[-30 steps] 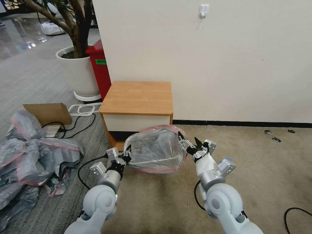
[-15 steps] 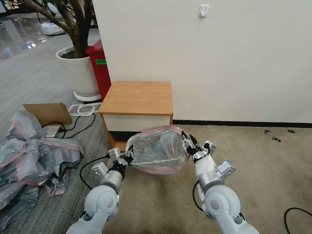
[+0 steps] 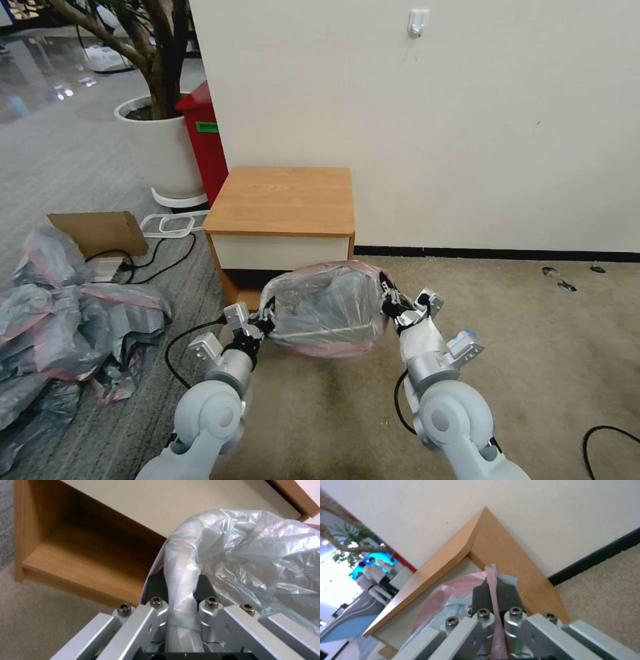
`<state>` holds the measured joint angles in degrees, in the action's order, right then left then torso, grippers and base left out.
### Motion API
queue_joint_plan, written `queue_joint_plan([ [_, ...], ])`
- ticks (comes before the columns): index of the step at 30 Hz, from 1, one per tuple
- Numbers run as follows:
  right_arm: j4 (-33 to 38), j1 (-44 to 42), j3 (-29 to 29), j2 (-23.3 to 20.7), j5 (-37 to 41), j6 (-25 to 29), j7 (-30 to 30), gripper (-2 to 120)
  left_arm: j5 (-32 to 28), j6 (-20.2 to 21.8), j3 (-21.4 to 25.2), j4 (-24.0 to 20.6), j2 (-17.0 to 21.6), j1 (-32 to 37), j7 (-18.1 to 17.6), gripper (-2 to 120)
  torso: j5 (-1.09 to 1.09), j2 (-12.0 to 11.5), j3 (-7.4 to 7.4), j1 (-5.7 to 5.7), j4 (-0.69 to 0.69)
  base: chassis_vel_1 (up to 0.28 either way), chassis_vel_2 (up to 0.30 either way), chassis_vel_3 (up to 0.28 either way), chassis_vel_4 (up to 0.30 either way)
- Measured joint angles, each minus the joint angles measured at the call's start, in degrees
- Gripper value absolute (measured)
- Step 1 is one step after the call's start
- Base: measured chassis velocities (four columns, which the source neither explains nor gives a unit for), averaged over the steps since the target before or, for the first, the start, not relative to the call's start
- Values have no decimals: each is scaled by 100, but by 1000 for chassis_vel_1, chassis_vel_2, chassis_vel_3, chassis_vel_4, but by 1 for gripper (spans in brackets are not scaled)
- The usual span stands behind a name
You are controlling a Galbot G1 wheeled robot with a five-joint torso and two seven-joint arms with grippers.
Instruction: Pick up the garbage bag from the table and place it over the trash can.
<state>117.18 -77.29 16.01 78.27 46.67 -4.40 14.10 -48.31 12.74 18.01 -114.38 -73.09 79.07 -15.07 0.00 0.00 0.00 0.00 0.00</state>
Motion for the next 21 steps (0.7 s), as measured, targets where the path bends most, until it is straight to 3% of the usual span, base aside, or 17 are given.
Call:
queue_joint_plan([
  [10, -261, 168, 194, -176, 176, -503, 465, 0, -94, 8, 31, -60, 15, 67, 144, 7, 0, 0, 0, 0, 0, 0, 0, 0, 0],
  [21, 537, -366, 148, -329, 435, -826, 848, 0, -277, 21, 140, 24, 1, -40, 129, 7, -1, 0, 0, 0, 0, 0, 0, 0, 0],
])
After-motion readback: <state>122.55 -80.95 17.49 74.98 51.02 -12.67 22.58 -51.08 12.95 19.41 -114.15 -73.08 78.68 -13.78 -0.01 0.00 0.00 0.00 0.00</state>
